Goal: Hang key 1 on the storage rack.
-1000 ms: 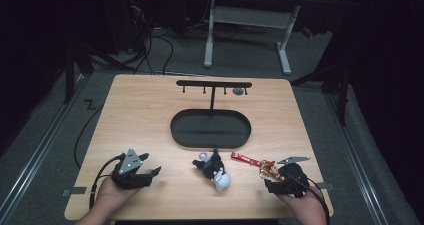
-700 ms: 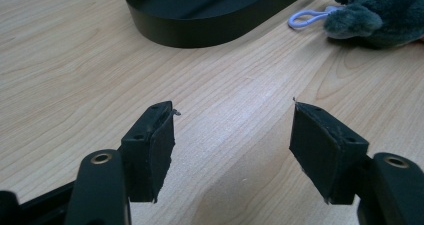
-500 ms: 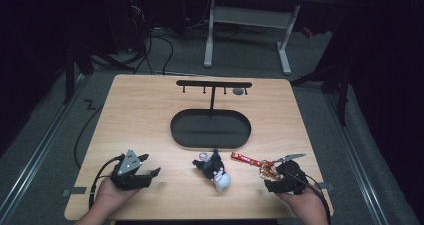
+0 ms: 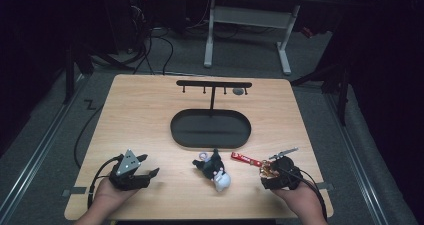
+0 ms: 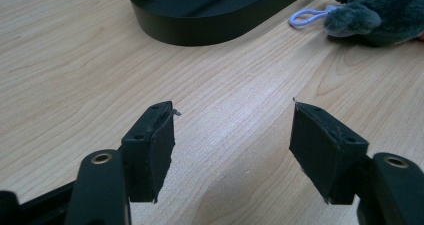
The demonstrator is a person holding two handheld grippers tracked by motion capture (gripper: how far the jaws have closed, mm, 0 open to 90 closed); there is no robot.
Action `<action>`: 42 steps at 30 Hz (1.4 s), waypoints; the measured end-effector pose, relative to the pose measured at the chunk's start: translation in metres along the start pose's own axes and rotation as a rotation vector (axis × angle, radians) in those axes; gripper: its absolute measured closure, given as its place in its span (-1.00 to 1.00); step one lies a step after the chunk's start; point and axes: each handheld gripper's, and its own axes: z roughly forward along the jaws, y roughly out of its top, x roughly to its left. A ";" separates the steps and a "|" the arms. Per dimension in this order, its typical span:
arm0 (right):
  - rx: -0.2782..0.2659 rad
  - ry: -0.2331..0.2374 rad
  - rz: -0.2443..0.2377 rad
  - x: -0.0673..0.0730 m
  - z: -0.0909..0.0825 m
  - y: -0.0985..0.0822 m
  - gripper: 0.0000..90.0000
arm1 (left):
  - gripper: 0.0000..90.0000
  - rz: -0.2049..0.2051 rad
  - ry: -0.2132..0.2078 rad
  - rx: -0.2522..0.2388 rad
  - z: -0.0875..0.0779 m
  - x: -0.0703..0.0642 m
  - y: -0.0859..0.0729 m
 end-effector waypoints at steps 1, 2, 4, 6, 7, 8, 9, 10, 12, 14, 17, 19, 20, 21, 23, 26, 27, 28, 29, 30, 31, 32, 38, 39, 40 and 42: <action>0.001 -0.006 0.000 0.000 -0.001 0.000 -0.36 | -0.23 0.000 0.000 0.000 0.000 0.000 0.000; 0.000 -0.009 0.002 -0.001 -0.001 0.000 -0.36 | -0.23 0.000 0.000 0.001 0.000 0.000 0.000; -0.002 -0.010 0.008 -0.002 -0.003 0.000 -0.37 | -0.23 0.001 -0.001 0.003 0.000 -0.001 0.000; -0.005 -0.013 0.010 -0.003 -0.003 0.000 -0.38 | -0.23 0.000 -0.001 0.005 0.000 -0.001 -0.001; -0.005 -0.013 0.010 -0.003 -0.003 0.000 -0.38 | -0.23 0.000 -0.001 0.005 0.000 -0.001 -0.001; -0.004 -0.015 0.005 -0.004 -0.003 0.000 -0.38 | -0.23 -0.001 -0.002 0.006 0.000 -0.001 -0.001; -0.006 -0.014 -0.001 -0.005 -0.002 -0.001 -0.38 | -0.23 0.000 -0.002 0.008 0.001 -0.001 -0.001; -0.006 -0.020 0.009 -0.006 -0.002 -0.001 -0.40 | -0.23 -0.001 -0.002 0.010 0.001 0.000 -0.001; -0.005 -0.015 0.016 -0.008 0.000 -0.001 -0.42 | -0.23 -0.004 -0.002 0.011 0.001 0.000 -0.001; -0.005 -0.008 0.020 -0.009 0.001 -0.001 -0.44 | -0.23 -0.005 -0.004 0.012 0.001 -0.001 -0.001; -0.002 -0.003 0.020 -0.010 0.000 0.001 -0.47 | -0.23 -0.001 -0.006 0.016 0.001 -0.001 -0.002; -0.001 -0.007 0.020 -0.010 0.000 0.001 -0.47 | -0.23 0.002 -0.005 0.020 0.002 -0.001 -0.002; -0.007 -0.003 0.013 -0.012 0.000 0.002 -0.48 | -0.23 0.006 -0.004 0.021 0.002 -0.002 -0.002; -0.007 -0.003 0.013 -0.012 0.000 0.002 -0.48 | -0.23 0.006 -0.004 0.021 0.002 -0.002 -0.002; -0.006 0.001 0.016 -0.013 0.001 0.003 -0.49 | -0.23 0.009 -0.003 0.023 0.003 -0.002 -0.002; 0.001 0.008 0.024 -0.014 0.004 0.003 -0.49 | -0.23 0.007 -0.006 0.032 0.004 -0.002 -0.002; 0.001 0.008 0.024 -0.014 0.004 0.003 -0.49 | -0.23 0.003 -0.006 0.031 0.004 -0.002 -0.002; 0.005 0.009 0.017 -0.014 0.006 0.002 -0.49 | -0.23 0.002 -0.008 0.035 0.004 -0.002 -0.002; 0.005 0.009 0.017 -0.014 0.006 0.002 -0.49 | -0.23 0.004 -0.008 0.037 0.005 -0.002 -0.002; 0.006 0.009 0.015 -0.014 0.006 0.002 -0.49 | -0.23 0.005 -0.007 0.037 0.005 -0.003 -0.003; 0.004 0.011 0.017 -0.015 0.006 0.003 -0.49 | -0.23 0.005 -0.007 0.039 0.006 -0.003 -0.003; -0.003 0.010 0.020 -0.016 0.006 0.003 -0.48 | -0.22 0.004 -0.008 0.039 0.006 -0.003 -0.003; -0.011 0.013 0.027 -0.016 0.007 0.001 -0.48 | -0.22 0.002 -0.012 0.042 0.004 -0.004 -0.004; -0.011 0.013 0.027 -0.016 0.007 0.001 -0.48 | -0.22 0.001 -0.010 0.042 0.004 -0.005 -0.004; -0.010 0.013 0.026 -0.016 0.007 0.001 -0.48 | -0.22 0.004 -0.012 0.046 0.004 -0.004 -0.004; -0.016 0.013 0.019 -0.015 0.006 0.002 -0.49 | -0.22 0.006 -0.012 0.046 0.004 -0.004 -0.005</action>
